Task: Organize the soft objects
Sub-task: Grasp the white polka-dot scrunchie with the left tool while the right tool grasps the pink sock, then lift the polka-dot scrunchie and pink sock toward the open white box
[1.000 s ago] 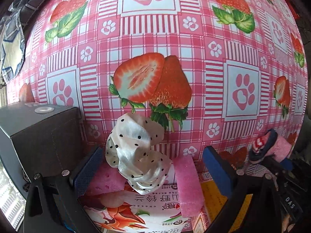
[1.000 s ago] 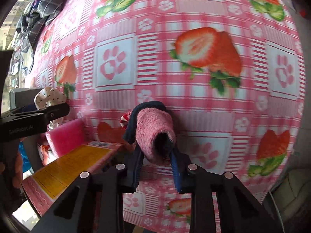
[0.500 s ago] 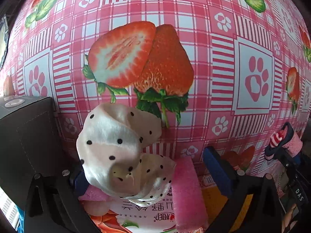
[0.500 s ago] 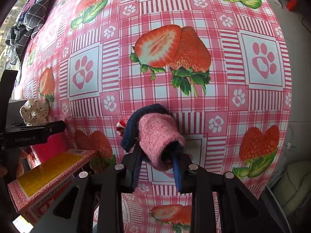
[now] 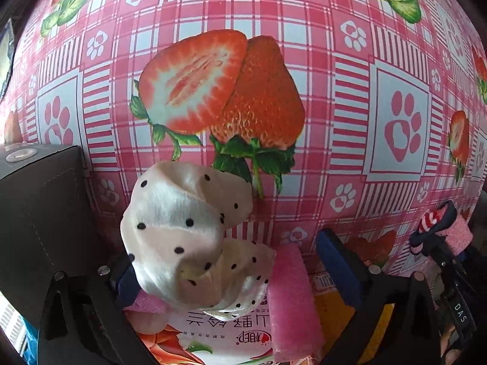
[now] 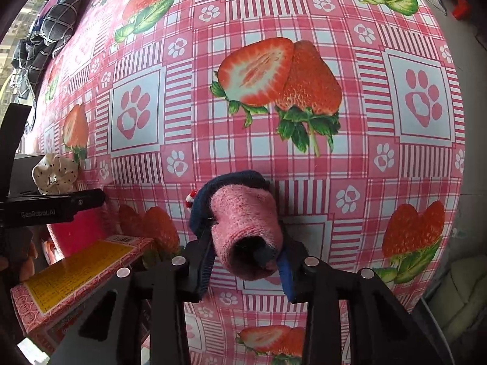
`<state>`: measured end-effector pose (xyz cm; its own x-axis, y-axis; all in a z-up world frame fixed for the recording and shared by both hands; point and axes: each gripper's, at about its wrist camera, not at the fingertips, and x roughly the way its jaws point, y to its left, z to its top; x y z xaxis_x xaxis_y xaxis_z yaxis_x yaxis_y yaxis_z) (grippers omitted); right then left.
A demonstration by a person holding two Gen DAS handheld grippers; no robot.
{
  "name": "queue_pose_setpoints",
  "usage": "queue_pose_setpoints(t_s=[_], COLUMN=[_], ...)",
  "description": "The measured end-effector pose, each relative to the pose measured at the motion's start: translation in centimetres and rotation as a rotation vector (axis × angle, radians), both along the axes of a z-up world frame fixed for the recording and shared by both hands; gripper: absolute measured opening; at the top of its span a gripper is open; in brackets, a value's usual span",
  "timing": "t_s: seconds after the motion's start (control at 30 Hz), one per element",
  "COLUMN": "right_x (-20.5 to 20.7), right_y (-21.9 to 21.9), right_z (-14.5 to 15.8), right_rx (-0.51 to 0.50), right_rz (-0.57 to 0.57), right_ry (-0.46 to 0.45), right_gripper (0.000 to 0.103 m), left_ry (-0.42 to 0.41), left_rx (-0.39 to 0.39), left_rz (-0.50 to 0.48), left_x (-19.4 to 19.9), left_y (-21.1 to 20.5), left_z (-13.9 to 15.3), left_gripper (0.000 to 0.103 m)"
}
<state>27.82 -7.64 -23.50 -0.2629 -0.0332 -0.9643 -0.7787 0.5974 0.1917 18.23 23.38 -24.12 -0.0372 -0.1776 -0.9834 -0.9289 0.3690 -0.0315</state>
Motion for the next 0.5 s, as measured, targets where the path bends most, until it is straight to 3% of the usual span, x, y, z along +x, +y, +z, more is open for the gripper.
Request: queue_pose_setpoints(t_s=[0.1, 0.17, 0.2, 0.5], right_x=[0.2, 0.4, 0.4, 2.0], right_y=[-0.8, -1.5, -1.7, -4.6], right_z=[0.9, 1.5, 1.7, 3.4], right_rx=[0.008, 0.016, 0.019, 0.034], right_rz=[0.002, -0.006, -0.011, -0.056], right_ry=[0.005, 0.01, 0.014, 0.041], right_gripper=[0.034, 0.034, 0.032, 0.032], left_ry=[-0.019, -0.015, -0.007, -0.006], left_rx=[0.046, 0.096, 0.116, 0.289], left_rz=[-0.026, -0.052, -0.061, -0.052], left_x=[0.5, 1.0, 1.1, 0.7], left_y=[-0.4, -0.4, -0.3, 0.2], left_z=[1.0, 1.9, 2.2, 7.3], left_gripper=[0.077, 0.046, 0.035, 0.033])
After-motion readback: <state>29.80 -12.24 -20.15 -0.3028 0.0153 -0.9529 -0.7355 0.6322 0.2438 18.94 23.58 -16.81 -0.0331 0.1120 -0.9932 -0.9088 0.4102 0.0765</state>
